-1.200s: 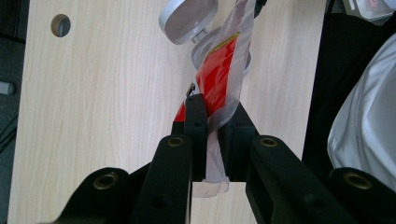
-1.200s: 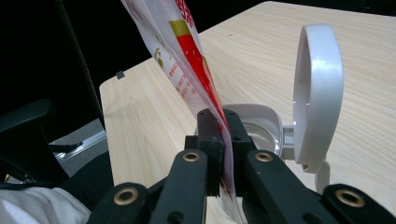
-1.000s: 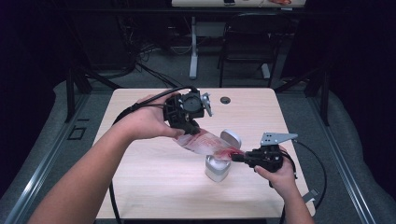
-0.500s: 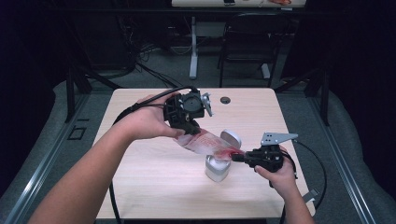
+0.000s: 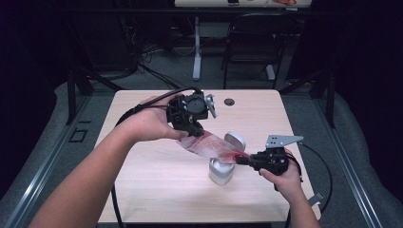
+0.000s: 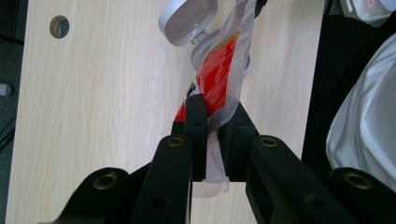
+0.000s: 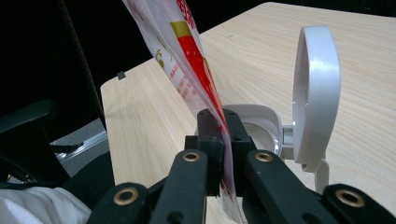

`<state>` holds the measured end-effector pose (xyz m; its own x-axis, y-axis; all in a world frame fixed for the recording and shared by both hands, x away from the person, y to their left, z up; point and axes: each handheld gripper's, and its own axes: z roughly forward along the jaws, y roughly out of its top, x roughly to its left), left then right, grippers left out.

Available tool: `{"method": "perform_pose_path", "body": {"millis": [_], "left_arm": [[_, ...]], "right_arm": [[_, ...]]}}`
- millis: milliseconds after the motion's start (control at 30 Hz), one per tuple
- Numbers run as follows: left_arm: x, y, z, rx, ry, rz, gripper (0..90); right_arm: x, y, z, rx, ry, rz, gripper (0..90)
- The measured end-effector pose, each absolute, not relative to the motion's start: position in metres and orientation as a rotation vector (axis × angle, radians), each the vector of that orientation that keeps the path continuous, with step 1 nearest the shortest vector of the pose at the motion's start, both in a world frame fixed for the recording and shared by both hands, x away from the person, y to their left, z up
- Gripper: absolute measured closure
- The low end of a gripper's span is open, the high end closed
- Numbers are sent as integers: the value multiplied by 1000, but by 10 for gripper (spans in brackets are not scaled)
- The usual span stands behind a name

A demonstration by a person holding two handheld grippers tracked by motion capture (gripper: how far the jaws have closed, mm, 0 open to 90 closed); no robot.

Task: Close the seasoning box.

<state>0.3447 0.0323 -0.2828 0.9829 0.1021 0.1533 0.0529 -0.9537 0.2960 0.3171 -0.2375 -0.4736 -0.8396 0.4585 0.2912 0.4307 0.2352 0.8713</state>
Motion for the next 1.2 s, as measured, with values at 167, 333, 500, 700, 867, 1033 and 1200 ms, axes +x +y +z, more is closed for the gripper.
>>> {"method": "perform_pose_path", "body": {"millis": [167, 333, 500, 700, 867, 1033, 1200], "left_arm": [[344, 32, -283, 2836, 114, 241, 829], [345, 33, -283, 2831, 114, 238, 829], [345, 32, -283, 2834, 111, 239, 829], [345, 32, -283, 2835, 112, 240, 829], [345, 32, -283, 2837, 112, 239, 829], [345, 32, -283, 2834, 111, 238, 829], [345, 32, -283, 2835, 111, 234, 829]], "right_arm": [[317, -238, -473, 880, 2449, 1716, 887], [317, -237, -473, 879, 2450, 1714, 887], [317, -238, -473, 880, 2451, 1715, 887], [317, -238, -473, 880, 2452, 1713, 887], [317, -238, -473, 878, 2453, 1715, 887], [317, -238, -473, 880, 2450, 1716, 887], [317, -238, -473, 880, 2450, 1715, 887]]}}
